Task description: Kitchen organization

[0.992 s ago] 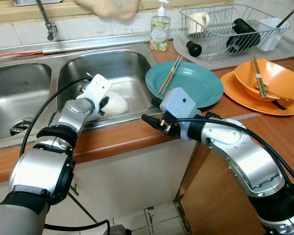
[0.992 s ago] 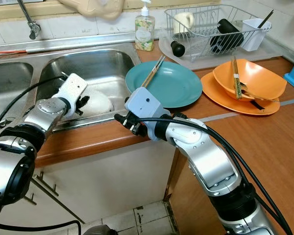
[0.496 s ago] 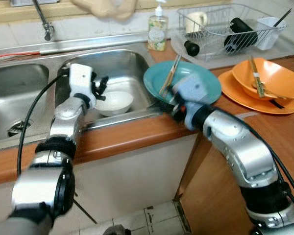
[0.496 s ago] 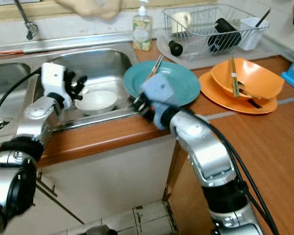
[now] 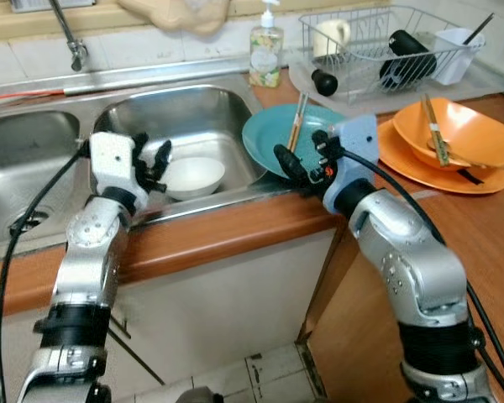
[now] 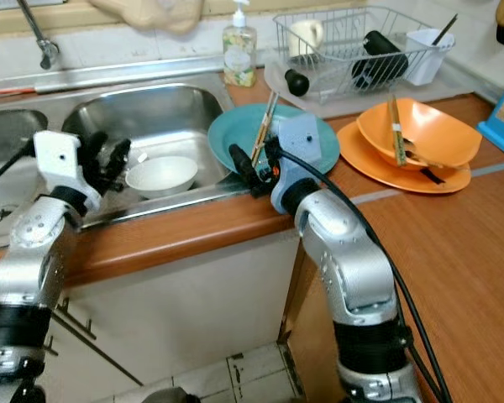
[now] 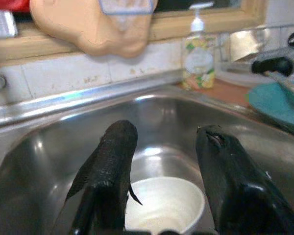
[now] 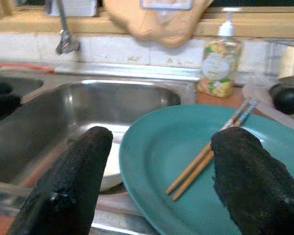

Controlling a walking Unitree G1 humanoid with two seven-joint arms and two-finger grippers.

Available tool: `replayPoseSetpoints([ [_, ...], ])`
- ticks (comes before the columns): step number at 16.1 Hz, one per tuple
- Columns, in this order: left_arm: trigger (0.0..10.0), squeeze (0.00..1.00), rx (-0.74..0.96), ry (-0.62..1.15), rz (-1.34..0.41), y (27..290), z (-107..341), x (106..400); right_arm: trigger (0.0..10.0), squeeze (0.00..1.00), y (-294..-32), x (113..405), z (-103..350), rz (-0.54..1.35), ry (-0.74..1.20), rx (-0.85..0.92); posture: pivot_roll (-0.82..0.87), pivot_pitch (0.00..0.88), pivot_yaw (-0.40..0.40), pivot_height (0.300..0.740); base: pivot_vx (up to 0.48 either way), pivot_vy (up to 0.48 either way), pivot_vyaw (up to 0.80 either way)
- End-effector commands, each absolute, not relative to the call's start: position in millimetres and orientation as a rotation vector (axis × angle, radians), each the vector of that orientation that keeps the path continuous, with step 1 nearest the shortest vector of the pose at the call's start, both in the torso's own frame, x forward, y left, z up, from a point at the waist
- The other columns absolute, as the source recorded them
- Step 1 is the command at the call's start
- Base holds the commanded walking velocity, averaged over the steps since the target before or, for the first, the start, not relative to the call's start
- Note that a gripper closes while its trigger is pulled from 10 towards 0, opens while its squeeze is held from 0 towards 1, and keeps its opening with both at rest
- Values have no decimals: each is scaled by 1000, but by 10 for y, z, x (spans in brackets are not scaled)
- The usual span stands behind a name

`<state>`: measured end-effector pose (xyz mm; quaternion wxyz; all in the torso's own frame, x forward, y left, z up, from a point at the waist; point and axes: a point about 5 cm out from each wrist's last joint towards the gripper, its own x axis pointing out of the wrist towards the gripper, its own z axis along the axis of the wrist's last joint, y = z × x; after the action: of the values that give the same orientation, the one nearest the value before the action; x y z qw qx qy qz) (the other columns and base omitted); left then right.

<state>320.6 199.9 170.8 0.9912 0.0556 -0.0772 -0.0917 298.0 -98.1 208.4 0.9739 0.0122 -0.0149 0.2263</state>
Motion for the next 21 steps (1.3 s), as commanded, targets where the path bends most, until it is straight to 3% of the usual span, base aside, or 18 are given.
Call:
replayPoseSetpoints([
  [1,10000,0,120,-179,-195,1915,1772,3114,10000,1000,-1031,2944,2124,407,-67,43,-13,0,74,740,0,0,0],
  [3,10000,0,96,-208,-192,1785,1763,2931,10000,1000,-1105,2878,2109,356,-74,90,-12,0,74,740,0,0,0],
  [10,10000,0,57,-163,-158,1639,1736,2824,10000,1000,-1167,2796,2010,319,-48,105,-11,0,69,740,35,0,0],
  [19,10000,0,85,-127,-119,1667,1764,2744,10000,1000,-1162,2772,1955,319,-28,76,-2,0,65,740,252,0,0],
  [21,10000,0,85,-124,-120,1661,1766,2742,10000,1000,-1155,2776,1965,327,-30,43,-2,0,66,740,251,0,800],
])
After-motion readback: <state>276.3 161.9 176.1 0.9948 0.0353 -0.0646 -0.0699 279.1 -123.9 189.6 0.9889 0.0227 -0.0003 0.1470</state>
